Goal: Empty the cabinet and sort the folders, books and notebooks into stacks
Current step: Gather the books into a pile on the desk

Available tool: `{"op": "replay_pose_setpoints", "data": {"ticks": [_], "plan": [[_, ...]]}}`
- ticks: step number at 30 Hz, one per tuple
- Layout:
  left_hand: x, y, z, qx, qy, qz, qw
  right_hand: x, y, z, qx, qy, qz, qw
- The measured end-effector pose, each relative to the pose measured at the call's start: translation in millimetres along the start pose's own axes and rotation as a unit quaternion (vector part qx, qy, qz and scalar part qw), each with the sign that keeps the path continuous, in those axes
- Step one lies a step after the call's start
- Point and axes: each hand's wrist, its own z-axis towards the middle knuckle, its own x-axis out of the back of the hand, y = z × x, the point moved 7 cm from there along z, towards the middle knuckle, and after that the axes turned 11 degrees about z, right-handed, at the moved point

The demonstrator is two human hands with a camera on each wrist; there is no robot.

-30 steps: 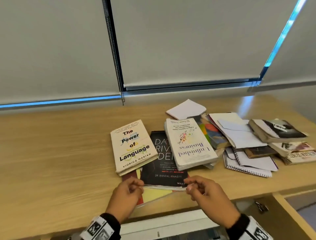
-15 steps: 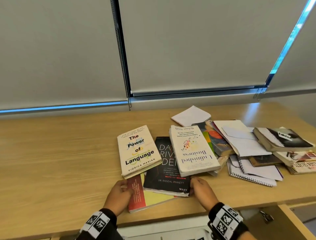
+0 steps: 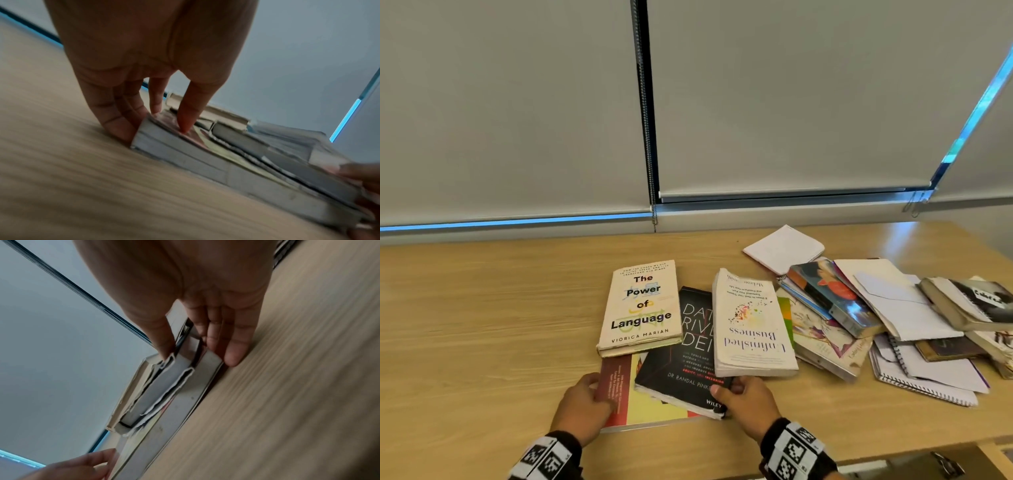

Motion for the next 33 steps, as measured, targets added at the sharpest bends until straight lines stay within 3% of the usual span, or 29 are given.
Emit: {"op": "replay_pose_setpoints", "data": {"ticks": [9,14,17,20,24,26,30,33], "plan": [[32.0,-26.2,18.1,0.03,0.015,-0.002,0.999,-49.4,-31.0,29.1,-0.051,-0.065,-0.017,0.996],[22.9,-48.6,51.5,0.028,-0.006,0.053,0.998,-53.2,-49.1,41.0,-0.051,-0.065,-0.092,0.992],[23.0,-30.2,38.3,0.039,-0.008,0.109,0.993,-44.4,-49.3,34.2,-0.036,-0.044,-0.075,0.996],[23.5,-16.1,22.7,0.05,0.048,0.161,0.984,-30.4,-37.8,25.5,-0.039,-0.018,-0.058,0.997],[14.6,21.2,-6.7,-0.023,0.157,0.259,0.953,-5.8,-33.0,9.7,-0.023,-0.03,-0.085,0.996],[6.3,43.9,-13.8,-0.058,0.166,0.268,0.947,9.9,-37.2,-3.1,-0.011,-0.054,-0.121,0.991],[-18.4,108.9,-27.5,-0.176,0.106,0.247,0.947,60.5,-44.5,-19.8,-0.002,-0.042,-0.155,0.987],[-53.3,164.3,-44.7,-0.288,0.011,0.161,0.944,109.9,-52.6,-27.8,0.02,-0.004,-0.163,0.986]]}}
